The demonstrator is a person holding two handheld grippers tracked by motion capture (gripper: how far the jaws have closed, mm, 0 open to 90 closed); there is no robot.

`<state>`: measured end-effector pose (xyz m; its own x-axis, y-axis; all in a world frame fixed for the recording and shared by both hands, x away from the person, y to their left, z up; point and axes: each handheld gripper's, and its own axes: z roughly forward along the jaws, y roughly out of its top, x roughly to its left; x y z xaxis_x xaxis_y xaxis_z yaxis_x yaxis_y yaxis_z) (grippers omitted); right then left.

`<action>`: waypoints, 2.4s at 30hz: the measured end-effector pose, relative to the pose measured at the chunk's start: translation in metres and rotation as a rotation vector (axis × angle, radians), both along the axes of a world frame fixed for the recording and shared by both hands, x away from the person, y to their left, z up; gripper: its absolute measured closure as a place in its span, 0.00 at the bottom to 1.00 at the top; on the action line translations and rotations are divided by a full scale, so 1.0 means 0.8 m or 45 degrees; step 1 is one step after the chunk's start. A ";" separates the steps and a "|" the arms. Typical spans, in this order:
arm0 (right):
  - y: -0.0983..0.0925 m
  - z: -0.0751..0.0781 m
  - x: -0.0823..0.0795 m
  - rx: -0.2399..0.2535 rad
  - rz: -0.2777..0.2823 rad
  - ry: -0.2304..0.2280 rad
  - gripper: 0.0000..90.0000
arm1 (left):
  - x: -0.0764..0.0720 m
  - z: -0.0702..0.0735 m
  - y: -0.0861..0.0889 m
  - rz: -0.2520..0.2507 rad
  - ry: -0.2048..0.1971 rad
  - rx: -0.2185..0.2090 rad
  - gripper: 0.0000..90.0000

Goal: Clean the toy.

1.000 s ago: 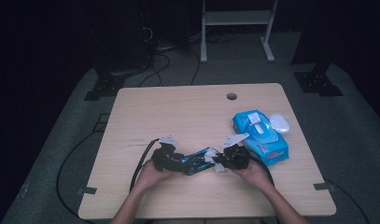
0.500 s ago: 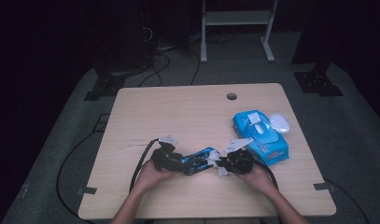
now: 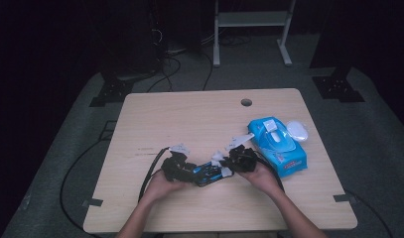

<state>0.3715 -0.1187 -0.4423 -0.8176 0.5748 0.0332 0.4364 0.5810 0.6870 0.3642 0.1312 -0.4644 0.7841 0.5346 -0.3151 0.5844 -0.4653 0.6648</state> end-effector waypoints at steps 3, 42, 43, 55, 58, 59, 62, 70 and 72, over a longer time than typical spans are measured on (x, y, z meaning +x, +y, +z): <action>0.001 -0.004 0.012 0.000 -0.038 0.018 0.91 | 0.001 -0.002 0.001 0.003 0.002 -0.020 0.41; -0.052 -0.020 -0.035 0.078 -0.022 0.052 0.91 | -0.007 0.018 0.003 0.091 0.132 0.128 0.55; -0.052 -0.021 -0.036 0.076 -0.021 0.049 0.91 | -0.009 0.019 0.003 0.080 0.111 0.142 0.55; -0.081 -0.005 -0.024 0.105 -0.037 0.063 0.89 | -0.044 0.025 -0.007 0.001 -0.237 0.219 0.55; -0.084 0.001 -0.014 0.125 -0.021 0.078 0.84 | -0.061 0.026 -0.013 -0.031 -0.391 0.272 0.55; -0.083 0.002 -0.011 0.127 -0.011 0.090 0.80 | -0.063 0.026 -0.014 -0.034 -0.407 0.276 0.55; -0.077 0.003 -0.002 0.103 0.036 0.108 0.70 | -0.069 0.025 -0.015 -0.048 -0.474 0.298 0.55; -0.063 -0.001 0.027 0.106 0.117 0.249 0.48 | -0.078 0.022 -0.017 -0.055 -0.548 0.302 0.54; -0.054 -0.003 0.037 0.117 0.136 0.304 0.43 | -0.082 0.021 -0.018 -0.064 -0.589 0.309 0.54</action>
